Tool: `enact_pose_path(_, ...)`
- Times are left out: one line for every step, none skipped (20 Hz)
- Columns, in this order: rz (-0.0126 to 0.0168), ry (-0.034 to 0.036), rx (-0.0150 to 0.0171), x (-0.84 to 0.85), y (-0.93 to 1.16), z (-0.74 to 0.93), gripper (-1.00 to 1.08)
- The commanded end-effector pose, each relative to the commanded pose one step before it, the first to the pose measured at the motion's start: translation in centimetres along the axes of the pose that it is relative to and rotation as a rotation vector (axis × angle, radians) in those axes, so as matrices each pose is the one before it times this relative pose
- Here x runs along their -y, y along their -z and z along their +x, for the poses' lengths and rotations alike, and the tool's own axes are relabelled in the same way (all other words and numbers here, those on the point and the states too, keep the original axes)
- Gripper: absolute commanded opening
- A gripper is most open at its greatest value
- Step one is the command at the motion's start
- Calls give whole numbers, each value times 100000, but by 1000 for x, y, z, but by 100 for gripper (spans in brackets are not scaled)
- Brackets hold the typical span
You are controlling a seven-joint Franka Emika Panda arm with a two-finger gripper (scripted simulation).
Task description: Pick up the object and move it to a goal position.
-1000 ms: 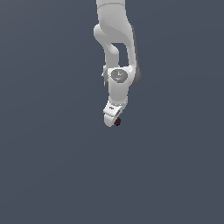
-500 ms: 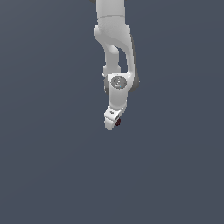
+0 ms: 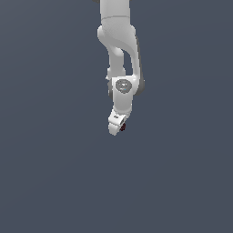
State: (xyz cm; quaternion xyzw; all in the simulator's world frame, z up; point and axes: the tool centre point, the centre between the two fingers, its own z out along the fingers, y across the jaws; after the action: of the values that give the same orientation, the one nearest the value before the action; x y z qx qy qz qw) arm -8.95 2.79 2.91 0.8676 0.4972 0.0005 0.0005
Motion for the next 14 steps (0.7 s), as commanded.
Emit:
enact_pose_path(2,9,12,6,-5,3,-100)
enact_pose_path(0,0,0,-7,2,24,-100)
enact_pose_path(0,0,0,-20,6,73,-100)
enact_pose_path(0,0,0,-34,10,121,-100)
enact_pose_path(0,0,0,-47,14,169,-100)
enact_pose_path(0,0,0,-61,18,216,-100)
enact_pose_path(0,0,0,-74,22,263,-100)
enact_pose_path(0,0,0,-87,25,309,-100)
enact_pose_path(0,0,0,-100,29,353,-100)
enact_pose_path(0,0,0,-112,32,396,-100)
enact_pose_path(0,0,0,-125,36,438,-100)
enact_pose_path(39,-21,-22,-144,28,469,-100)
enact_pose_path(0,0,0,-149,42,517,-100)
enact_pose_path(0,0,0,-160,45,554,-100)
